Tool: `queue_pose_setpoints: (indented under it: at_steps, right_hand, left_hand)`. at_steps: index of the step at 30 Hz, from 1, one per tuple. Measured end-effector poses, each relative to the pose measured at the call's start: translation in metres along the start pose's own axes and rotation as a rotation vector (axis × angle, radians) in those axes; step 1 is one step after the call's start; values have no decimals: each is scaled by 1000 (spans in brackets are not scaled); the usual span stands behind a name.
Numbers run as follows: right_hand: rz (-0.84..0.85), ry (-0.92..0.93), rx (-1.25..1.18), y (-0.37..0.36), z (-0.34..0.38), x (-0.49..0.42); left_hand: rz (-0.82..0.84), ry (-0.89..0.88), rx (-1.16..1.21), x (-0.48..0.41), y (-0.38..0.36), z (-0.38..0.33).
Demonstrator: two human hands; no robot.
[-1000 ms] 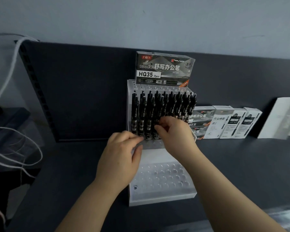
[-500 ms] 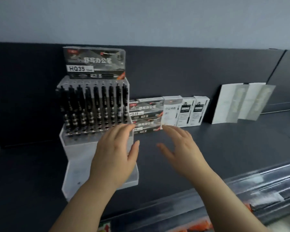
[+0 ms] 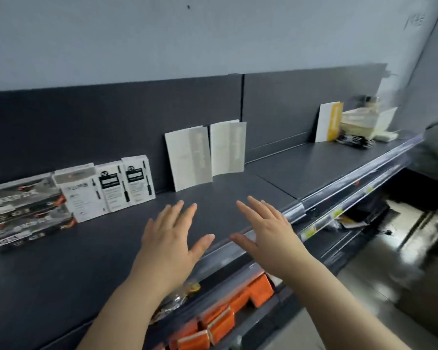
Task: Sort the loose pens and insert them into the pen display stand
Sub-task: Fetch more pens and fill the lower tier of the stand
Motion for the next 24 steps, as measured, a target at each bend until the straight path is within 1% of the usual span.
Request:
queue_pose_setpoints:
  at_steps: [7, 10, 13, 16, 20, 24]
  right_hand:
    - [-28, -150, 30, 46, -133, -34]
    - [-25, -200, 41, 59, -190, -61]
    - [-40, -237, 86, 75, -249, -90]
    - [-17, -287, 125, 102, -304, -116]
    - [-54, -340, 132, 142, -372, -144]
    - [-62, -374, 101, 167, -434, -167]
  left_hand:
    - [90, -83, -59, -89, -45, -97]
    - [123, -96, -42, -138, -70, -136]
    - [104, -114, 24, -195, -95, -180]
    - [122, -147, 50, -253, -117, -230]
    - [128, -214, 37, -316, -132, -295]
    - [168, -211, 21, -361, -140, -345]
Point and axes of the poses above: each hand's wrist, its own x-axis away from the middle knuckle, its own y-axis out of the back of the hand, z = x × y, the point moved 4 cm from there along -x, towards the middle knuckle, and after that the axes turned 9 degrees about -x, right-handed, at the moved point
